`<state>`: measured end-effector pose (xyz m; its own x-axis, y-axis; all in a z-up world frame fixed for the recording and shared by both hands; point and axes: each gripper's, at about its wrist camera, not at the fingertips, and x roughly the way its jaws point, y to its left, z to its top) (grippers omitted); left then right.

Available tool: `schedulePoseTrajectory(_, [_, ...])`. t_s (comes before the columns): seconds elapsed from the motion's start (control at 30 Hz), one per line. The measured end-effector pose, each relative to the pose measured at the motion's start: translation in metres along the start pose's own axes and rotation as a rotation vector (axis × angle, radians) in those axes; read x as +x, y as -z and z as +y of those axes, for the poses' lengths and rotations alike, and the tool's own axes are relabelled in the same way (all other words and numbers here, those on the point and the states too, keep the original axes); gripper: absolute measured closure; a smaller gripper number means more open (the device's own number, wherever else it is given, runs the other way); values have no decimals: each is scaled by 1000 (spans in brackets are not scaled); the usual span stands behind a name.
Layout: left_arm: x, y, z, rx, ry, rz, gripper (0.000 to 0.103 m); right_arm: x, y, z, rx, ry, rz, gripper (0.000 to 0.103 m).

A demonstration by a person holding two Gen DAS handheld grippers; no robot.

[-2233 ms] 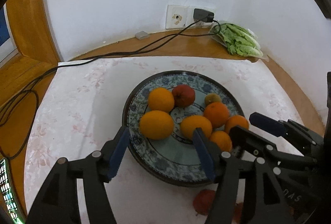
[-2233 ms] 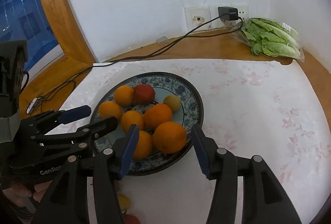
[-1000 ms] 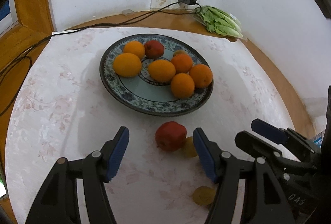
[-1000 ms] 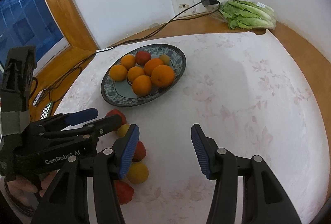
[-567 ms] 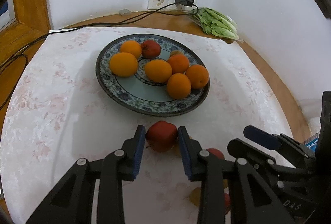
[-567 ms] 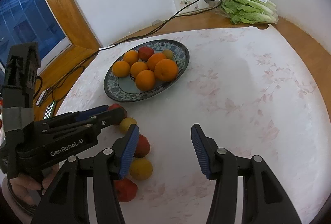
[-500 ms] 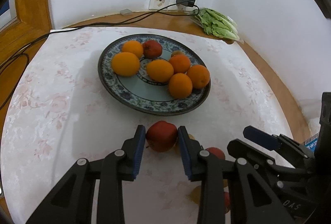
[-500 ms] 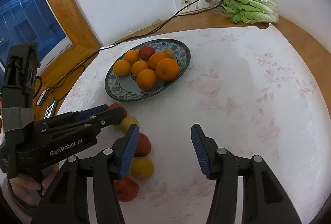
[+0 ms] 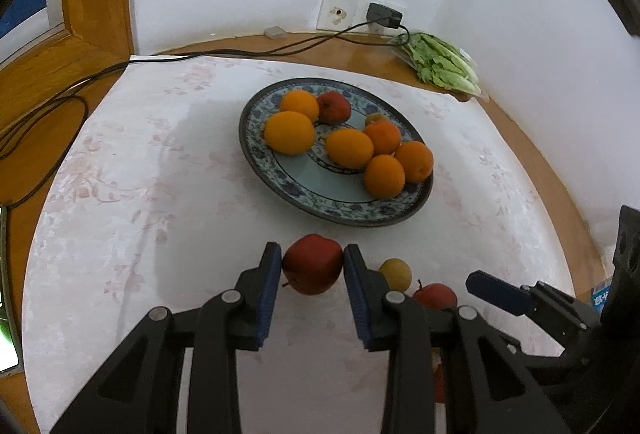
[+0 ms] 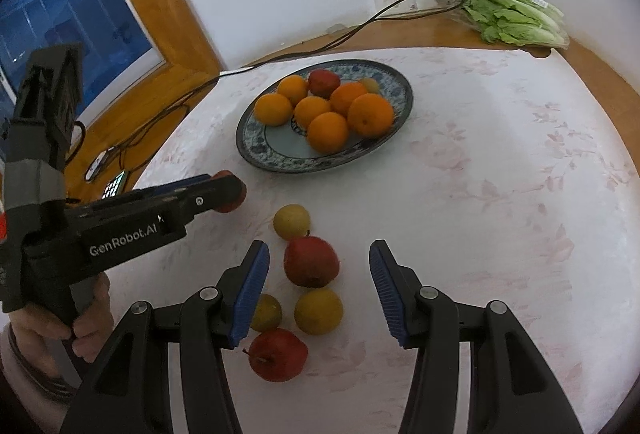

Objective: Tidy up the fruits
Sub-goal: 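Grasp a red apple with the left tool while the right tool grasps another red apple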

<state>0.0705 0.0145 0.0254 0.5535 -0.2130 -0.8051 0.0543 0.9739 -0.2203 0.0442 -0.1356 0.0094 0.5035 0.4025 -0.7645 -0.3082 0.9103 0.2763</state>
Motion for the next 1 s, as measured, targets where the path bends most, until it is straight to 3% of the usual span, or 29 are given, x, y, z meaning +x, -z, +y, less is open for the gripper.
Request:
schedulePoseTrajectory(0.2, [0, 1, 1, -1, 0, 0, 70, 8, 2, 2, -18, 3, 20, 52])
schedulePoseTrajectory(0.27, [0, 1, 1, 0, 0, 0, 70, 11, 3, 3, -27, 2, 31, 69])
schedulePoseTrajectory(0.3, [0, 1, 2, 0, 0, -1, 70, 12, 3, 3, -29, -4, 34, 70])
schedulePoseTrajectory(0.6, [-3, -3, 1, 1, -4, -13, 70, 3, -1, 4, -44, -8, 3, 70])
schedulePoseTrajectory(1.0, [1, -32, -9, 47, -16, -55, 70, -1, -36, 2, -76, 18, -70, 70])
